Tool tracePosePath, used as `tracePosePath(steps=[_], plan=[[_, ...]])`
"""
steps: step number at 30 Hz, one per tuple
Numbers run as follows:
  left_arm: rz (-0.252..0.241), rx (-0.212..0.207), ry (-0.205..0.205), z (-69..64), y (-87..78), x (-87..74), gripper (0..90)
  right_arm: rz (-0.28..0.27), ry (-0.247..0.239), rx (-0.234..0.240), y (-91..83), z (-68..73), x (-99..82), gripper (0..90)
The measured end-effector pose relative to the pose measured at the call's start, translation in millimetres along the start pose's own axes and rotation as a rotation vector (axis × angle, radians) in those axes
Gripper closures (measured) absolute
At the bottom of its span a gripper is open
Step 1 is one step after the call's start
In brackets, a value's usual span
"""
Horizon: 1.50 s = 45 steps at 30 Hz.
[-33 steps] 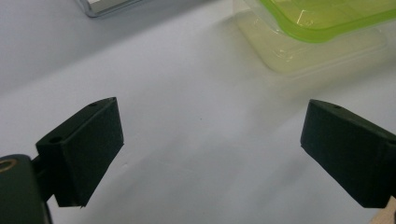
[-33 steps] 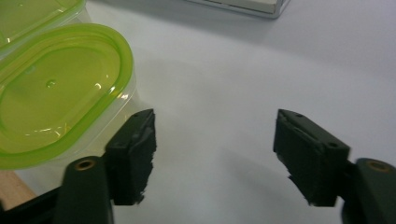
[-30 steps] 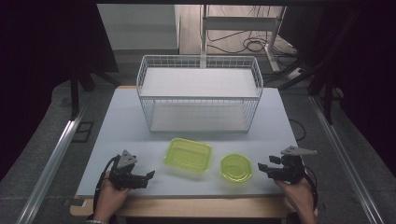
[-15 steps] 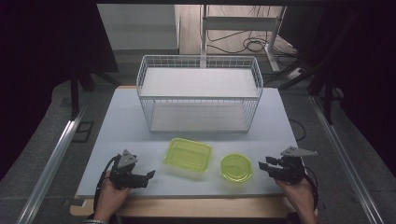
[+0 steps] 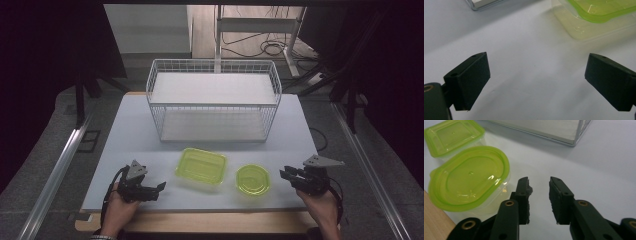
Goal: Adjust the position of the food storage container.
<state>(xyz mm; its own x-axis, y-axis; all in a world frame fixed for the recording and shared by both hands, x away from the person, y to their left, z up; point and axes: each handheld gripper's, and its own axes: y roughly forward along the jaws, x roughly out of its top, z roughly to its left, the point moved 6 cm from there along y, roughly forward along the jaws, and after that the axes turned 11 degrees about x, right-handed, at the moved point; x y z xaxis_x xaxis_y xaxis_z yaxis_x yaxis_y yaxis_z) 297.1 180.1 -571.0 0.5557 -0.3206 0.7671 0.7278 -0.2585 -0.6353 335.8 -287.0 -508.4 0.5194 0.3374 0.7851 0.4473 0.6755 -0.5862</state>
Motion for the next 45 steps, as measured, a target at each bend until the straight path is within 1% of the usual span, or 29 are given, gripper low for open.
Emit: tracePosePath(steps=[5,10,11,12,13,14,15,19,22,25,26,27,30,33,34,35,41,42,45], plan=[[0.003,0.001,0.004,0.0,0.6,-0.3,5.8,0.005,-0.008,0.003,1.8,6.8,4.1,76.1],[0.001,0.003,0.003,0.2,1.0,0.0,5.9,-0.008,-0.013,0.014,2.2,12.8,7.5,80.1],[0.003,0.004,0.003,0.3,1.0,-0.1,5.9,-0.014,-0.009,0.025,2.1,14.9,9.0,81.0],[0.003,0.004,0.003,0.3,1.0,-0.1,6.0,-0.014,-0.009,0.025,2.1,14.9,9.0,81.0],[0.003,0.008,0.004,0.5,0.8,-0.2,6.0,-0.023,0.001,0.048,2.3,19.3,11.6,82.8],[0.001,0.01,0.003,0.8,0.5,-0.3,6.0,-0.026,0.0,0.056,2.8,21.1,12.4,83.2],[0.001,0.01,0.003,0.8,0.5,-0.3,6.0,-0.024,-0.003,0.07,3.9,24.2,13.6,83.8],[-0.001,0.016,-0.004,2.3,0.5,-0.1,6.1,-0.01,-0.024,0.098,9.3,33.9,15.7,87.1],[0.0,0.02,-0.006,2.8,0.6,0.0,6.1,-0.001,-0.048,0.121,15.1,41.5,17.6,89.1],[-0.001,0.022,-0.006,3.1,0.2,0.1,6.1,0.006,-0.059,0.15,22.5,49.8,19.3,89.7],[-0.001,0.022,-0.006,3.1,0.2,0.1,6.1,0.006,-0.059,0.15,22.5,49.8,19.3,89.7],[-0.003,0.023,-0.009,3.3,0.2,0.2,6.1,0.013,-0.07,0.157,27.5,55.0,20.0,89.8],[-0.004,0.023,-0.01,3.7,0.1,0.1,6.1,0.016,-0.081,0.175,34.2,62.7,21.8,89.8],[-0.003,0.024,-0.01,3.4,0.2,0.2,6.1,0.021,-0.095,0.193,41.4,69.4,23.8,89.7],[-0.003,0.024,-0.01,3.4,0.2,0.2,6.1,0.021,-0.095,0.193,41.4,69.4,23.8,89.7],[-0.002,0.025,-0.009,3.3,0.3,0.1,6.1,0.025,-0.101,0.203,46.4,74.7,25.3,89.7],[0.003,0.026,-0.003,2.6,1.0,-0.1,6.1,0.049,-0.138,0.239,63.5,92.2,29.8,89.6],[0.003,0.026,-0.003,2.5,1.0,0.0,6.1,0.049,-0.138,0.239,63.5,92.2,29.8,89.6],[0.003,0.026,0.0,2.3,1.0,0.1,6.2,0.064,-0.152,0.252,72.7,100.0,31.8,89.7]])
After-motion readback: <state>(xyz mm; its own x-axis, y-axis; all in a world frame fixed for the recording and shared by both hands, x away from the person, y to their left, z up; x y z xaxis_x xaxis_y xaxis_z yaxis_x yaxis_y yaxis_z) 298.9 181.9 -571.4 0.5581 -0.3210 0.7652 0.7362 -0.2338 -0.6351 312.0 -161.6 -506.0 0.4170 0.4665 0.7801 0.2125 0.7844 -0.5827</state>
